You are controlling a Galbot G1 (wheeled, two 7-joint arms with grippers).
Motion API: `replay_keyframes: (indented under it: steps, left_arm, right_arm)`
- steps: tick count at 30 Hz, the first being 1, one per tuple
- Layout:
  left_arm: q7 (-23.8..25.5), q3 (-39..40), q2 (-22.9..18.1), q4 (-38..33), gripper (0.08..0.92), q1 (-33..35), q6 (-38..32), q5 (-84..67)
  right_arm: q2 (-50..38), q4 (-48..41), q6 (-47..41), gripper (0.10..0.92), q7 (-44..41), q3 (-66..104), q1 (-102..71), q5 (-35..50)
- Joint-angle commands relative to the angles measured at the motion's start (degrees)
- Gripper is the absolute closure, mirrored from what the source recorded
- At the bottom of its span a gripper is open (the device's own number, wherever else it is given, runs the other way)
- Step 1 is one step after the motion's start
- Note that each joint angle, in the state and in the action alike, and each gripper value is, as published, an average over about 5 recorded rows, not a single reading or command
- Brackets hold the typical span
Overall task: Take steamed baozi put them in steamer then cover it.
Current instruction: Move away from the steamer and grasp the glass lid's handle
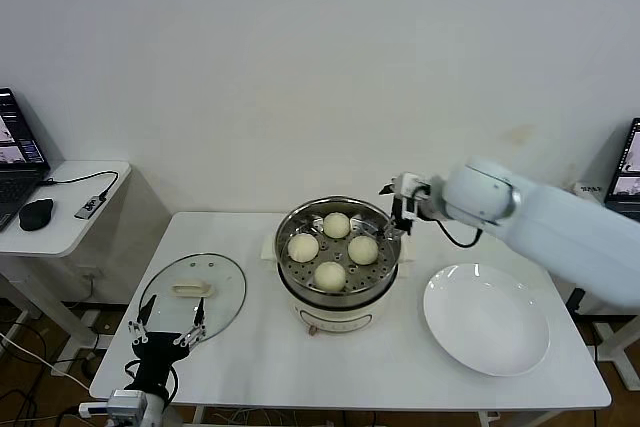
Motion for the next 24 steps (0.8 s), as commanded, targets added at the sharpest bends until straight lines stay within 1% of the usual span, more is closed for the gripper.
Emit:
replay_keyframes:
  steps: [1,7,11,13,15,19,21,24]
  left_arm:
    - [0.64,0.08,-0.29,0.34,0.177,-0.01,-0.83,0.6]
    - [0.99,0.22,-0.69,1.09,0.177,0.06,-2.52,2.22]
    - [0.18,0.26,-1.03,2.35,0.177,-0.31,-4.06,4.46]
    - [-0.5,0.37,-1.13,3.37,0.177,-0.56,-4.82,7.31]
    - [-1.29,0.39,-1.0,4.63,0.177,-0.73,-5.74,12.0]
    - [-1.85,-1.3,-0.01,7.61,0.177,-0.79,-7.92,28.09]
    - [-1.61,-2.95,1.06,9.21,0.177,-0.53,-9.66,36.74]
    - [-1.76,-5.72,4.32,11.73,0.177,0.92,-12.68,47.03]
  right_arm:
    - [-5.39,7.54,21.31,0.203,19.9,39.92,-43.44,-4.43]
    - [8.39,8.2,30.77,0.203,16.58,65.5,-66.84,-13.13]
    - [18.45,9.21,35.12,0.203,11.73,78.08,-75.68,-16.67]
    - [23.32,9.92,35.97,0.203,9.13,83.09,-78.95,-17.06]
    - [28.05,11.18,35.67,0.203,6.68,87.05,-81.88,-16.4]
    - [36.24,14.93,33.27,0.203,3.97,93.7,-87.87,-14.48]
    - [38.43,16.16,32.52,0.203,4.89,95.79,-90.67,-14.43]
    - [40.28,17.35,31.78,0.203,7.91,98.66,-94.17,-14.11]
